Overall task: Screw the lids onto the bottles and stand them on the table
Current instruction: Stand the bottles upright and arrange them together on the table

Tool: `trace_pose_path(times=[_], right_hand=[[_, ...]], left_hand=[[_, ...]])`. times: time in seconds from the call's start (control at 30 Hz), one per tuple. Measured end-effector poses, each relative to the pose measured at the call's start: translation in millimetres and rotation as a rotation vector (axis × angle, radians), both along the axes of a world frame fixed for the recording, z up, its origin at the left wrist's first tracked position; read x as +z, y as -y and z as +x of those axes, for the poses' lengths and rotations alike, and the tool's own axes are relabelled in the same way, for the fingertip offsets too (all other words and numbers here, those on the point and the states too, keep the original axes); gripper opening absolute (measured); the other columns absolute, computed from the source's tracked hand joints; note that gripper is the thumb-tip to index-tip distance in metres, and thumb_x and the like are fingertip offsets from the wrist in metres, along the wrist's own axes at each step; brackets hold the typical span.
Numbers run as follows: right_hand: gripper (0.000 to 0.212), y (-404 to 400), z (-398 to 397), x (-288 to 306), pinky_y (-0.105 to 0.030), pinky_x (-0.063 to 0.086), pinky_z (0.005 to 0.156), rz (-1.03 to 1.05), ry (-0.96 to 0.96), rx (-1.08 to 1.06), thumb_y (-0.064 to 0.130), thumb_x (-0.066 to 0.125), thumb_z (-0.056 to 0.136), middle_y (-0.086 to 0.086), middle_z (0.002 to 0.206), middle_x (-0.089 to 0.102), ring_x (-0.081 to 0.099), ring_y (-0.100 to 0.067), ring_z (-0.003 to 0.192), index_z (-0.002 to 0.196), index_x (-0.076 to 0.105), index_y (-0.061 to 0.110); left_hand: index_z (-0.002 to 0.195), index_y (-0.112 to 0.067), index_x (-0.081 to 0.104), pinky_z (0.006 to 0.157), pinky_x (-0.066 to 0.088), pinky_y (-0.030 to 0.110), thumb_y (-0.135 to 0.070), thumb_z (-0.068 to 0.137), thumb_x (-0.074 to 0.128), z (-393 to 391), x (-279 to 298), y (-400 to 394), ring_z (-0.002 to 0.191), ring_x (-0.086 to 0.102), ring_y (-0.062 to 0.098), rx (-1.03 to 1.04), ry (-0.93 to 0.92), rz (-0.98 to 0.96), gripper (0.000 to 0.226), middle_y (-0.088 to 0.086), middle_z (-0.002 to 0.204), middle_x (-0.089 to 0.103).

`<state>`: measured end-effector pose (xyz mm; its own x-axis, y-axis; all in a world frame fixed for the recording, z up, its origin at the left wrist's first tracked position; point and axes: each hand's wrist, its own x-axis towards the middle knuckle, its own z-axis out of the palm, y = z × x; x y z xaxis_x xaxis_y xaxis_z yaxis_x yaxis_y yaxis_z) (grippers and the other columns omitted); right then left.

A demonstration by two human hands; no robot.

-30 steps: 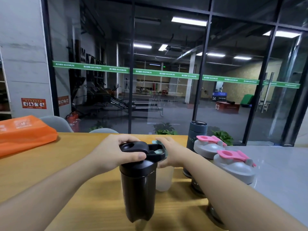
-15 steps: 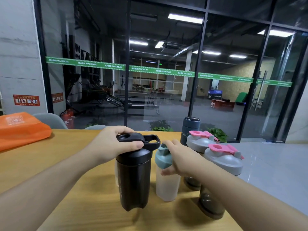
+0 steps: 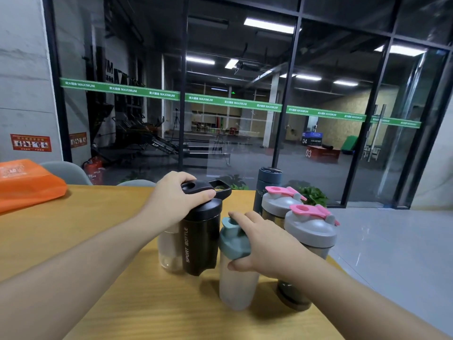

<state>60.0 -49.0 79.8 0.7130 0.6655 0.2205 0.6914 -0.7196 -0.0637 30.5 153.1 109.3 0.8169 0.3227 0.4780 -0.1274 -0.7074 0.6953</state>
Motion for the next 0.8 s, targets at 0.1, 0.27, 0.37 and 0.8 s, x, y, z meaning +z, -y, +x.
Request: trace_pose_path(times=[0.1,0.27,0.37,0.8], right_hand=[[0.094,3.7,-5.2,-1.3,-0.038,0.038,0.102,-0.025,0.078,0.002,0.059,0.065,0.074,0.004,0.138,0.037,0.035,-0.024,0.124,0.147,0.013,0.031],[0.092,3.8,-10.3,-3.7,-0.035,0.031,0.108,-0.06,0.19,0.025,0.058,0.055,0.078,-0.002,0.135,0.04,0.03,-0.023,0.124,0.148,0.014,0.017],[0.08,5.4,-12.5,-1.5,-0.034,0.036,0.102,-0.055,0.187,0.046,0.052,0.052,0.08,-0.003,0.127,0.042,0.032,-0.023,0.12,0.143,0.023,0.014],[0.085,0.9,10.6,24.1,-0.033,0.038,0.089,-0.222,0.017,0.118,0.057,0.074,0.066,0.004,0.108,0.031,0.031,-0.017,0.104,0.13,0.032,0.02]], left_hand=[[0.101,-0.024,0.064,0.067,0.036,0.023,-0.05,0.076,0.071,13.7,-0.5,4.6,0.09,0.053,0.011,-0.006,-0.013,0.044,0.036,-0.003,0.101,0.054],[0.104,-0.024,0.063,0.078,0.049,0.037,-0.068,0.069,0.062,42.3,-1.2,8.4,0.093,0.059,0.017,-0.013,-0.098,0.09,0.056,0.0,0.108,0.06],[0.116,-0.018,0.061,0.087,0.049,0.043,-0.068,0.073,0.058,57.5,-2.5,14.4,0.1,0.058,0.021,-0.004,-0.143,0.138,0.065,0.003,0.12,0.055],[0.127,-0.015,0.051,0.095,0.036,0.042,-0.056,0.089,0.051,114.1,2.1,24.8,0.117,0.051,0.027,0.109,-0.306,0.486,0.056,0.004,0.126,0.056]])
